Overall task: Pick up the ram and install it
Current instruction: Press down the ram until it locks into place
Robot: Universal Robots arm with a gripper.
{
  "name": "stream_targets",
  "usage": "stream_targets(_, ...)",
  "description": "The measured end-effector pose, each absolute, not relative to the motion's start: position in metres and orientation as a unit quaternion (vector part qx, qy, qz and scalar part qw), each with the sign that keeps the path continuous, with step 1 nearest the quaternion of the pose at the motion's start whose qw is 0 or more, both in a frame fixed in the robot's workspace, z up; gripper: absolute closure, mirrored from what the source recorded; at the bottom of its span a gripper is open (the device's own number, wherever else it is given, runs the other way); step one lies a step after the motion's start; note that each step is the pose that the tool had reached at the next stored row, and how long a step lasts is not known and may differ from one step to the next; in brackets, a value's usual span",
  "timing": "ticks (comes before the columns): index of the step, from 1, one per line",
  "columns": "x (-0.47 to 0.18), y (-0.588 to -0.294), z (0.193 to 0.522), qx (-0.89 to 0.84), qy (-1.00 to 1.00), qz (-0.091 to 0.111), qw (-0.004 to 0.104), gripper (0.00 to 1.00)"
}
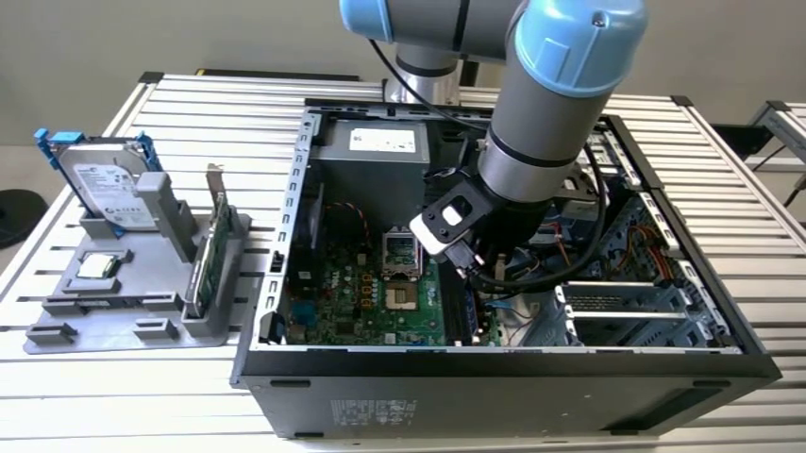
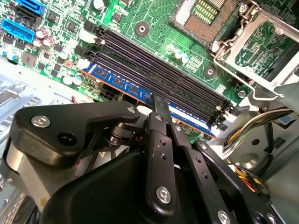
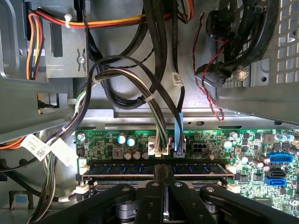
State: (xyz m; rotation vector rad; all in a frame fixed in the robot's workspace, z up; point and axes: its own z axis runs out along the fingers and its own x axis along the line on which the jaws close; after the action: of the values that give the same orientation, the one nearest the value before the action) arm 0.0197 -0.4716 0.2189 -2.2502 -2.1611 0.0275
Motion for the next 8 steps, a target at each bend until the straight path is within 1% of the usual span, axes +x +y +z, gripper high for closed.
stream_targets(8, 0.0197, -0.4716, 0.2178, -0.721, -0.693, 0.009, 0.011, 1.0)
